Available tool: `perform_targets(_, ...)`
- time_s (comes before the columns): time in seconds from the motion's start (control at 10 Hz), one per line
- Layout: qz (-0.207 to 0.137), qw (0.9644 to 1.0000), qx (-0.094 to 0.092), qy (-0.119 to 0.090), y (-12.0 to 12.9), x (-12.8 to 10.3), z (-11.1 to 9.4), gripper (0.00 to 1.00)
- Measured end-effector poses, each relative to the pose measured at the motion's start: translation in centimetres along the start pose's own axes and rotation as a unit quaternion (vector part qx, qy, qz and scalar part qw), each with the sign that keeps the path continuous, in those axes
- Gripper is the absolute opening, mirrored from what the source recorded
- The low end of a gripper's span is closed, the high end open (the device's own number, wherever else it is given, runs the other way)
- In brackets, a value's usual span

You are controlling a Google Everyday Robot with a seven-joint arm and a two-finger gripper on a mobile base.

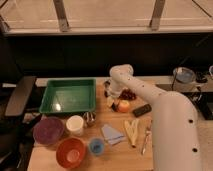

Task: Wipe red bowl with brush

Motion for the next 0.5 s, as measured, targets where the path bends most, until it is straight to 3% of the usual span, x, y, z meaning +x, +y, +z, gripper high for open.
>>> perform_targets(0.2, -0.001, 1.0000, -0.002, 0.002, 0.11, 0.09, 0.02, 0.03)
perform_targets(0.4, 0.001, 1.0000, 0.000, 0.005, 0.15, 0.28, 0.06, 0.00)
perform_targets(0.5, 0.013, 0.9998, 0.015, 0.009, 0.01, 0.59, -0.38, 0.00)
